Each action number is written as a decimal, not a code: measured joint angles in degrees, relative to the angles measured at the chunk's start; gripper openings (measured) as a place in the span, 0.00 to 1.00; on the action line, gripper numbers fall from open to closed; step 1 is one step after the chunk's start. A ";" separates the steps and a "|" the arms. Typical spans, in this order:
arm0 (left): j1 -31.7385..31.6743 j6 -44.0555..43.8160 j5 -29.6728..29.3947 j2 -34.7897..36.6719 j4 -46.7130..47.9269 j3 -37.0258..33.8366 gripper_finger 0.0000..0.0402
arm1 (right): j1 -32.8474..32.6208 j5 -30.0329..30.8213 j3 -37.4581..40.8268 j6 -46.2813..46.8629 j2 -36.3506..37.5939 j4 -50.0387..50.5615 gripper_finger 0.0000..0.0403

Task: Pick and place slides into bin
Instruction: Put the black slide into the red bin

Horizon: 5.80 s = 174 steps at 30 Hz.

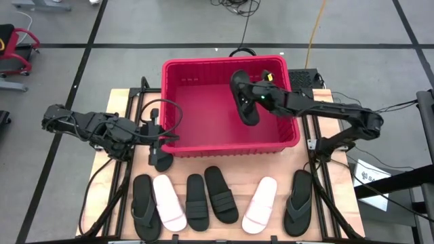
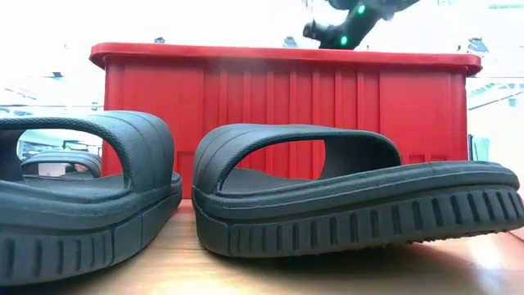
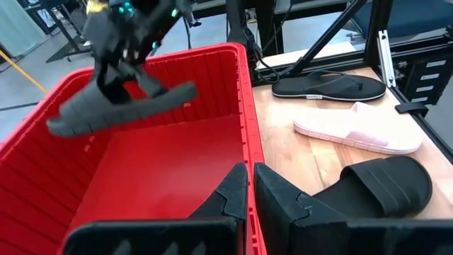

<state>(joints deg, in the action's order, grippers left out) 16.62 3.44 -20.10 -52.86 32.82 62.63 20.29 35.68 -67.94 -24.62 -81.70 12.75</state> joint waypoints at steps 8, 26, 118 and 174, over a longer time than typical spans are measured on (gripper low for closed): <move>0.00 2.13 0.00 0.00 0.00 0.00 0.06 | 3.58 -0.04 0.00 1.66 -6.47 2.32 0.00; 0.00 2.19 0.00 0.00 0.00 0.00 0.06 | 5.62 0.25 0.04 3.11 -15.59 4.70 0.00; 0.02 -0.73 2.05 0.00 0.59 0.02 0.06 | -29.05 0.08 0.07 -4.91 21.34 12.19 0.04; 9.62 -30.93 23.28 -48.01 -26.86 0.02 0.33 | -52.02 -16.61 0.09 8.48 22.80 17.73 0.00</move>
<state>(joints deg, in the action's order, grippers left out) 26.25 -27.49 3.18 -100.87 5.96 62.65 -31.73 19.07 -67.85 -16.14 -58.89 30.48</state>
